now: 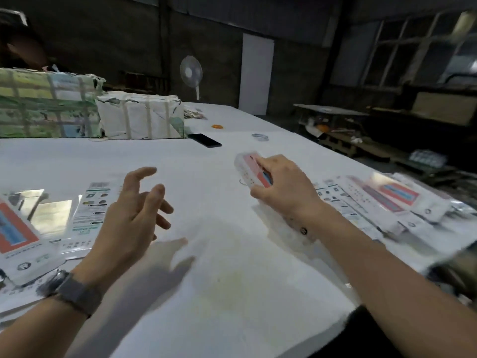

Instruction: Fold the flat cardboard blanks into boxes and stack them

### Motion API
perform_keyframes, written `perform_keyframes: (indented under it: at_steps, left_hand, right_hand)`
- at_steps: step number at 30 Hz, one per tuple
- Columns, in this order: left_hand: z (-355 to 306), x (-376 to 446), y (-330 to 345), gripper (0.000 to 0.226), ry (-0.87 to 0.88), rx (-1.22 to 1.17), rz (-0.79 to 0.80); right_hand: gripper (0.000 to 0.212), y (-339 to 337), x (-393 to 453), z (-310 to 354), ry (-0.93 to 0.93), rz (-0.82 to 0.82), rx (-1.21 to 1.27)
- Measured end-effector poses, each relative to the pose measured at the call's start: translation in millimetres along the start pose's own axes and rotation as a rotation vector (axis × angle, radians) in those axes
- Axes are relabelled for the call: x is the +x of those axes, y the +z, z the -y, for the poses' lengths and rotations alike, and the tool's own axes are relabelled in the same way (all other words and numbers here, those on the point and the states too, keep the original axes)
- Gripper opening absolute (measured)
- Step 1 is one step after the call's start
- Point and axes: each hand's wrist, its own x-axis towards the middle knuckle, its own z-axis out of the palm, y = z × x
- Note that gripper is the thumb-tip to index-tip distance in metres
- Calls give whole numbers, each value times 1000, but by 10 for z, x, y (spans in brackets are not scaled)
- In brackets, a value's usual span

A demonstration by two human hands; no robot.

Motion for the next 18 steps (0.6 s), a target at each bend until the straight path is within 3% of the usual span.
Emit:
perform_keyframes:
  at_steps: [3,6,8,11,14,18]
  left_hand:
    - [-13,-6,27,37,35,32,7]
    - [-43,-38,64,29,72,97,48]
    - [-75,-59,62,36,73,116,79]
    - [-109,-88,48,44,76,141,125]
    - [-139,-108,60,41,95,167,173]
    - [-119,-103,57,10,77,279,210]
  right_hand:
    - [61,-320,14,-666,189,98,-256]
    - [35,-558,39,-1261,325,177,-321]
    - [27,-621,32,-1553,395,242,-367]
    - [17,-611,43,-1845,423,217,-529]
    - [45,-515,124,-1786,366,97,-554]
    - [42,-216,264,-1023,184,40,-207]
